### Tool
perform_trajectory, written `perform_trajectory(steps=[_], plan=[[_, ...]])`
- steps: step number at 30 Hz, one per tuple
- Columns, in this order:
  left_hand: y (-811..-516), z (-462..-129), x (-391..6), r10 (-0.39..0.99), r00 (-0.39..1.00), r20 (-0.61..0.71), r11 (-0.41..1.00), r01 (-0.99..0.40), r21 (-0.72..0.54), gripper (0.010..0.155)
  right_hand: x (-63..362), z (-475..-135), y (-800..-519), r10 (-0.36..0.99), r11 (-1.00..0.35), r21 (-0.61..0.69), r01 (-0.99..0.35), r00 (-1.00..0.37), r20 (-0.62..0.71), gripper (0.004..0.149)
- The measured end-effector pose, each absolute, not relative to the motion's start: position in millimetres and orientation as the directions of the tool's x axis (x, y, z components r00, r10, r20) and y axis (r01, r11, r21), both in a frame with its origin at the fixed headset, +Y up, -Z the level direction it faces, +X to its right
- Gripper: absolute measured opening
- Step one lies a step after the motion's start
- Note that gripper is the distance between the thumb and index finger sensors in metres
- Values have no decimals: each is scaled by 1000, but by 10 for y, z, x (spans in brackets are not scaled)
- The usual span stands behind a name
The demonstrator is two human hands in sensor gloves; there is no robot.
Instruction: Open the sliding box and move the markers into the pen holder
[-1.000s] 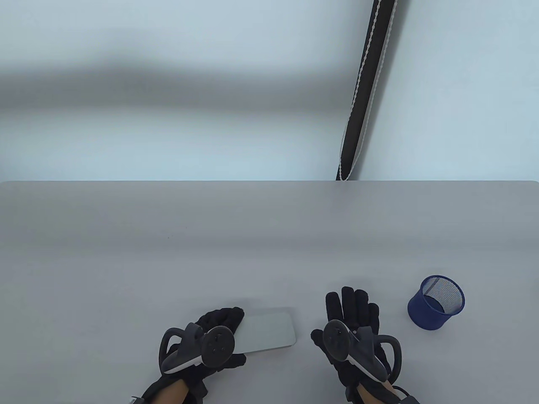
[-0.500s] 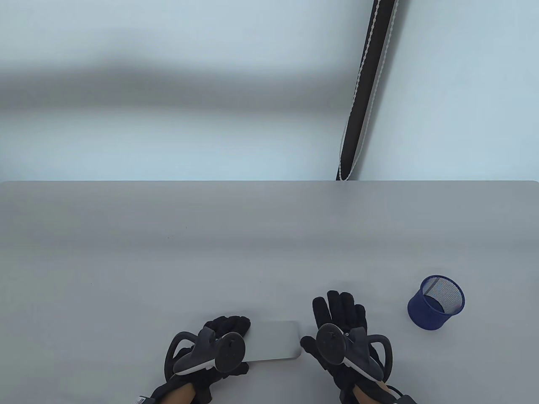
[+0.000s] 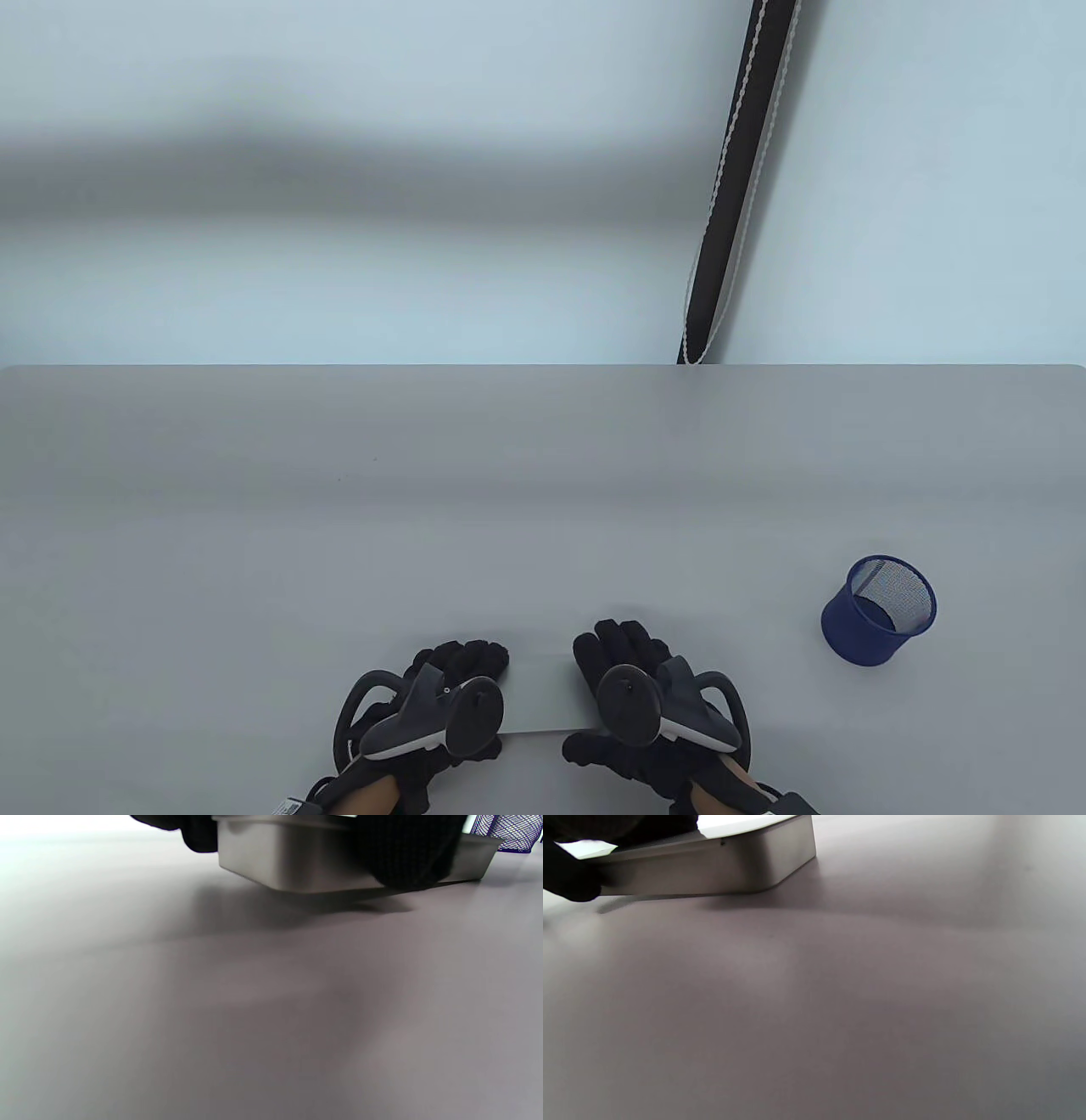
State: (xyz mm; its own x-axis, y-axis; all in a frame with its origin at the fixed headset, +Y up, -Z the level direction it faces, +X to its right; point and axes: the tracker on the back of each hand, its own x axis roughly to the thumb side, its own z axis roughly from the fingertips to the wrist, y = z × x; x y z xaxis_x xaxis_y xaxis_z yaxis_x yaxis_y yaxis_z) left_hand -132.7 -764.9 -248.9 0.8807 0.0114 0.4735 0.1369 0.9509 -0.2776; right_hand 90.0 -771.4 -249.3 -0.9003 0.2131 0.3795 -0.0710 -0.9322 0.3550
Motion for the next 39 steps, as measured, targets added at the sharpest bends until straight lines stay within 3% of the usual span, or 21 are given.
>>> perform_trajectory(steps=[8,18,39], plan=[[-7680,-2472,-1286,-7,870,492,947,164,-275,72,801,-2482,-7791,190,-930,366,-30,-892,411,88],[-7688,-2459,-1263,-21,866,500,946,180,-271,73,696,-2509,-7820,78,-967,254,24,-920,384,70],[-7628,-2496,-1219,-133,821,555,913,319,-253,77,685,-2505,-7809,62,-959,275,61,-908,415,71]])
